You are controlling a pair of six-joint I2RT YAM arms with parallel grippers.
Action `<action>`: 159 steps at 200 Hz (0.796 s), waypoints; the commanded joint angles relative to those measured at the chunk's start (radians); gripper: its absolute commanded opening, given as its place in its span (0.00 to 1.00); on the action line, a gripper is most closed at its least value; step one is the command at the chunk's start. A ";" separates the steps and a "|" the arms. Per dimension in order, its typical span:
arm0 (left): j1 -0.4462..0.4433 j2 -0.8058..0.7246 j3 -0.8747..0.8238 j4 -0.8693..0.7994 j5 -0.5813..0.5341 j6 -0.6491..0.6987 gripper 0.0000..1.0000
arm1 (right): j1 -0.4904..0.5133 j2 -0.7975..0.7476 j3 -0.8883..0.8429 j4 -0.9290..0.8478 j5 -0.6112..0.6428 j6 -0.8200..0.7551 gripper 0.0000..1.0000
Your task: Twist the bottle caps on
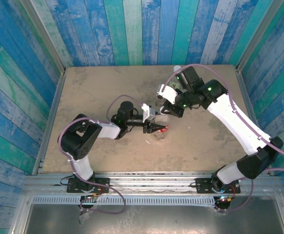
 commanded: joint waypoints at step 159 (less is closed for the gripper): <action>-0.003 0.054 -0.030 -0.172 -0.019 -0.029 0.57 | 0.038 -0.175 -0.109 0.212 0.153 0.537 0.69</action>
